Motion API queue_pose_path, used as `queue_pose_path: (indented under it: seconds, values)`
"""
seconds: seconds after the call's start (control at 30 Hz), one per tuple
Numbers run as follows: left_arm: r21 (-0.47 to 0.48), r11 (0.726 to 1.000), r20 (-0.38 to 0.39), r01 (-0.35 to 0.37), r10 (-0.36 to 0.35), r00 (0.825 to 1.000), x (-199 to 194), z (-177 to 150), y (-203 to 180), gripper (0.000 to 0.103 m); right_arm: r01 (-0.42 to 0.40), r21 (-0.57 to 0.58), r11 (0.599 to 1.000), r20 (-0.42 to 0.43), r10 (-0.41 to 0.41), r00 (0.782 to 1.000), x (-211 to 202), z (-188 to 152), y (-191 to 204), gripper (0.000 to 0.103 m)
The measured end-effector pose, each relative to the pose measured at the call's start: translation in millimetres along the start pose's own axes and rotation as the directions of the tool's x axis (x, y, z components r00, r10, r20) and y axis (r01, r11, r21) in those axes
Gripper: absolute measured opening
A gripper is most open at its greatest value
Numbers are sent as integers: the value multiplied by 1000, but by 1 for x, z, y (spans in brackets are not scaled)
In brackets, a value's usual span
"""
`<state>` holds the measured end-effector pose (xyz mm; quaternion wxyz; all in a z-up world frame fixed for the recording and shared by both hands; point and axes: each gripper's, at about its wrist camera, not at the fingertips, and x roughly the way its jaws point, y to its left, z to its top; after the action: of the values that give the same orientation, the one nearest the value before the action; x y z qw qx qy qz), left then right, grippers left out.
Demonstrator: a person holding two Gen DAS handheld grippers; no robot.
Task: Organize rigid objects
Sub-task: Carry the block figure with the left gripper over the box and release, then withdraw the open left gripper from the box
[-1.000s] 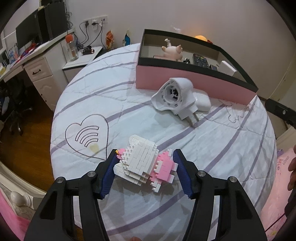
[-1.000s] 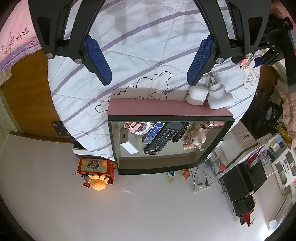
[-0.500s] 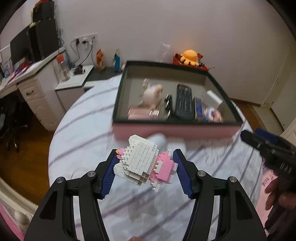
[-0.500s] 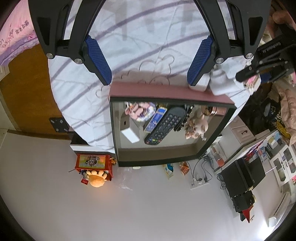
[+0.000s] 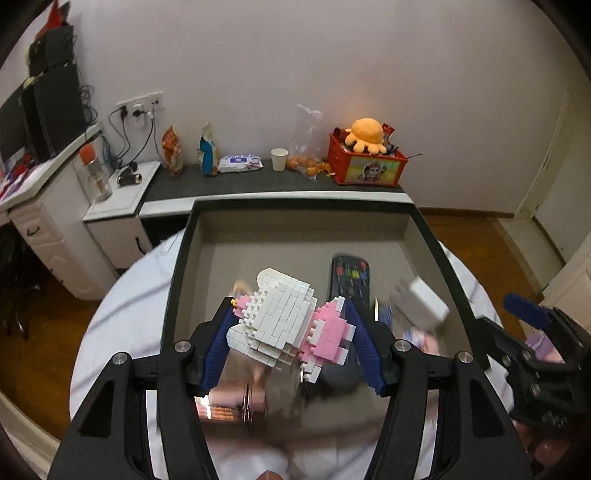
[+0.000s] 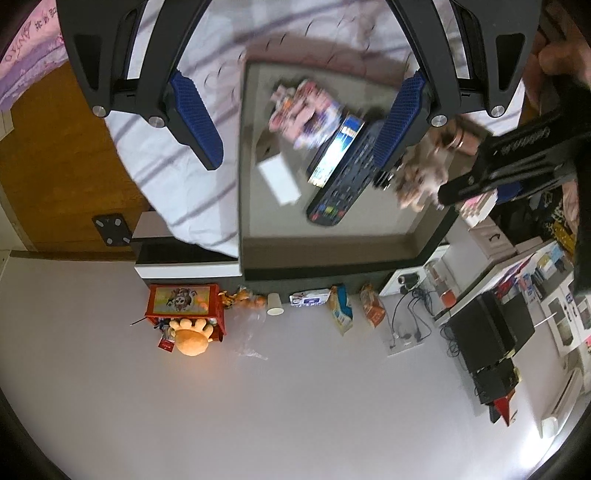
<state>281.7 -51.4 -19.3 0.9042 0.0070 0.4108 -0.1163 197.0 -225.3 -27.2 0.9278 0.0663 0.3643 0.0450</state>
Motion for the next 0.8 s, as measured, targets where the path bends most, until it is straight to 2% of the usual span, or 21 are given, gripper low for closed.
queue_pose_path:
  seconds: [0.37, 0.73, 0.8]
  values:
    - [-5, 999, -89, -37, 36, 995, 84, 53, -16, 61, -2, -6, 1000, -55, 2, 998, 55, 31, -15, 85]
    - [-8, 996, -181, -93, 90, 979, 124, 52, -11, 63, 28, -25, 999, -120, -31, 992, 85, 40, -17, 85]
    - [-8, 996, -190, -94, 91, 978, 125, 50, -9, 72, 36, -27, 999, -130, -39, 991, 88, 39, -17, 85]
